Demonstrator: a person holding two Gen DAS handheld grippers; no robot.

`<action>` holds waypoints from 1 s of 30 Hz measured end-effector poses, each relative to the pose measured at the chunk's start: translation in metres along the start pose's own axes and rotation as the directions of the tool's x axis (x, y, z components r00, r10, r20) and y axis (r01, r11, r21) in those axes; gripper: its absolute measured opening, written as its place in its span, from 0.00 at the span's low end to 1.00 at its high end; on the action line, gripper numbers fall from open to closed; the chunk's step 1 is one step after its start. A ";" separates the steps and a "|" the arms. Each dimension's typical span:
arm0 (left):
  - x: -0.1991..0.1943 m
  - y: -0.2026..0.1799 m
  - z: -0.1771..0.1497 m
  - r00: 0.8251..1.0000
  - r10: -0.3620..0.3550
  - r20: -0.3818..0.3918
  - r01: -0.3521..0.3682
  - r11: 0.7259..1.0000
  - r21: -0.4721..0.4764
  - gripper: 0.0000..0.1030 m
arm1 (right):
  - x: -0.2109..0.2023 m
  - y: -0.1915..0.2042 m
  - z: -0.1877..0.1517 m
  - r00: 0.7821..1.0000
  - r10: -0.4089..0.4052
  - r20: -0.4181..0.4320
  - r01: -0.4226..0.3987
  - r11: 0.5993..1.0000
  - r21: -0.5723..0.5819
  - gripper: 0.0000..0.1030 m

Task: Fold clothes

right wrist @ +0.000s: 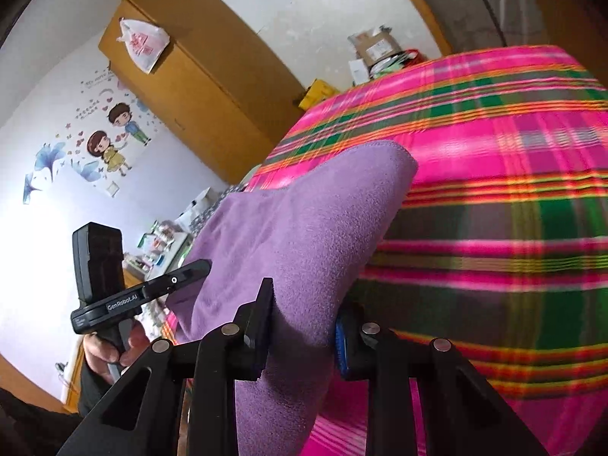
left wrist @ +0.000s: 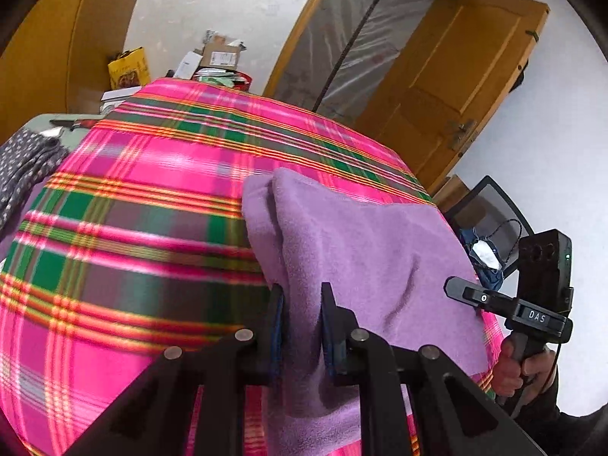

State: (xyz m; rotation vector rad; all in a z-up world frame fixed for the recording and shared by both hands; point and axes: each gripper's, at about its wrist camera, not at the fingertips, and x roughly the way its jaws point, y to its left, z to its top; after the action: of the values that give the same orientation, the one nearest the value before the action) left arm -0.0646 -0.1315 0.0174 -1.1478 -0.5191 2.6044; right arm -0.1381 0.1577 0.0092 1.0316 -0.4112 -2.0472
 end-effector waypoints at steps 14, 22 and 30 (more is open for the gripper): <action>0.043 -0.076 0.019 0.997 -0.067 -0.044 0.071 0.992 0.106 0.17 | -0.056 -0.041 0.009 0.992 -0.107 0.064 0.106 0.994 0.007 0.26; 0.079 -0.110 0.040 0.991 -0.110 -0.073 0.119 0.984 0.136 0.17 | -0.086 -0.071 0.024 0.983 -0.158 0.089 0.157 0.987 0.019 0.26; 0.126 -0.146 0.065 0.979 -0.167 -0.115 0.183 0.973 0.142 0.17 | -0.110 -0.109 0.050 0.973 -0.214 0.089 0.211 0.977 0.038 0.26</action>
State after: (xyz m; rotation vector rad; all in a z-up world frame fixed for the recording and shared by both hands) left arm -0.1845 0.0319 0.0351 -1.1239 -0.3744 2.3759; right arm -0.1932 0.3092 0.0344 1.0376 -0.3921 -2.2933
